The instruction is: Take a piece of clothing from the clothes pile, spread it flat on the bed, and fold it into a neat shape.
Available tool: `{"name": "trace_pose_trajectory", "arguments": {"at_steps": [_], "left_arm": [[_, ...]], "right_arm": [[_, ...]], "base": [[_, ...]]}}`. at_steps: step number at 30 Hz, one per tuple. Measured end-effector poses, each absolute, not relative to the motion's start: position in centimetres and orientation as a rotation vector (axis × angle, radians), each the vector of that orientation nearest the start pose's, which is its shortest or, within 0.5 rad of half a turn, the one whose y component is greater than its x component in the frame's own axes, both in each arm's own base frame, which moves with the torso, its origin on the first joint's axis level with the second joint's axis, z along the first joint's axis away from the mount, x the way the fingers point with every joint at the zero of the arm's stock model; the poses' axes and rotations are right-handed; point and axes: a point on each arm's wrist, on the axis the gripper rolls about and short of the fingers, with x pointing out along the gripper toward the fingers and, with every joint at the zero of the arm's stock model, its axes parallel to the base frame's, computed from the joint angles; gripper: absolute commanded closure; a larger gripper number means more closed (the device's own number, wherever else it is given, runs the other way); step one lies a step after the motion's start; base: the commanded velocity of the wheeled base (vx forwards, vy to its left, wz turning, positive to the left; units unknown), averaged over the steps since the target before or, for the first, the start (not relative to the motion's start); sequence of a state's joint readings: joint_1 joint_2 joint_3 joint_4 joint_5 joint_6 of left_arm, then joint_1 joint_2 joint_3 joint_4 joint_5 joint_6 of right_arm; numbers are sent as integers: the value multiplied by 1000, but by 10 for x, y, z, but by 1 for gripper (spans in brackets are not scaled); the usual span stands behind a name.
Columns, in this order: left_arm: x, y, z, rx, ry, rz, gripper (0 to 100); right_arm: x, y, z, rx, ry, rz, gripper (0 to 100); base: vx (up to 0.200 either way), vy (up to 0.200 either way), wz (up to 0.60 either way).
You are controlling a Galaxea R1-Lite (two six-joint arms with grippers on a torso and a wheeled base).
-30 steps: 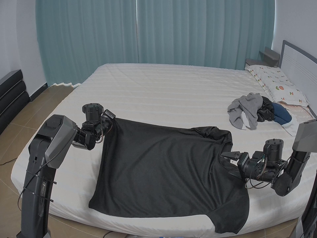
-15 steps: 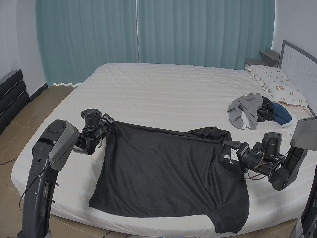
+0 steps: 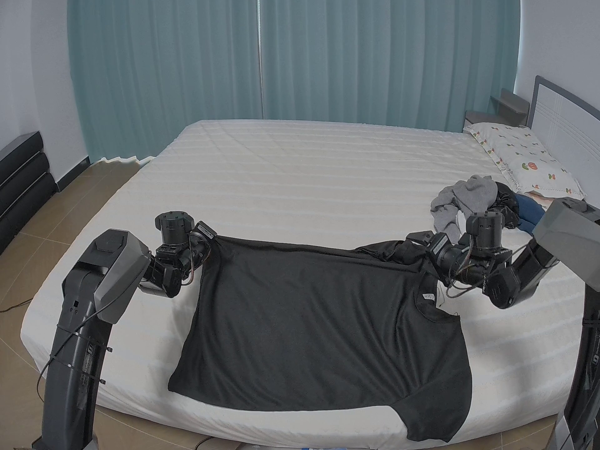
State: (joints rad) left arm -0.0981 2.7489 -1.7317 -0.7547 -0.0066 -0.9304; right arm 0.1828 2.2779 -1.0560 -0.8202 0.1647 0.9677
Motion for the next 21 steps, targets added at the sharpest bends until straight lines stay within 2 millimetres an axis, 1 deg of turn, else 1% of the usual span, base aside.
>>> {"name": "trace_pose_trajectory", "arguments": {"at_steps": [4, 6, 7, 11, 17, 18, 21], "left_arm": [[528, -52, -24, -911, 301, 32, 100], [527, -52, -25, -911, 304, 34, 100], [527, -52, -26, -910, 308, 37, 100], [526, -52, -28, -909, 315, 41, 100], [525, -52, -29, -909, 319, 46, 100], [525, -52, -29, -909, 318, 46, 100], [525, -52, -29, -908, 319, 48, 100]], "right_arm": [[439, 84, 45, 903, 558, 89, 0], [445, 86, 42, 890, 568, 78, 0], [452, 87, 39, 874, 575, 69, 0], [467, 89, 28, 851, 601, 38, 0], [489, 92, 19, 817, 600, -4, 0], [492, 93, 17, 809, 600, -13, 100], [502, 94, 14, 793, 583, -37, 100]], "base": [[0, 0, 0], [0, 0, 0], [0, 0, 0], [0, 0, 0], [0, 0, 0], [0, 0, 0], [0, 0, 0]]}}
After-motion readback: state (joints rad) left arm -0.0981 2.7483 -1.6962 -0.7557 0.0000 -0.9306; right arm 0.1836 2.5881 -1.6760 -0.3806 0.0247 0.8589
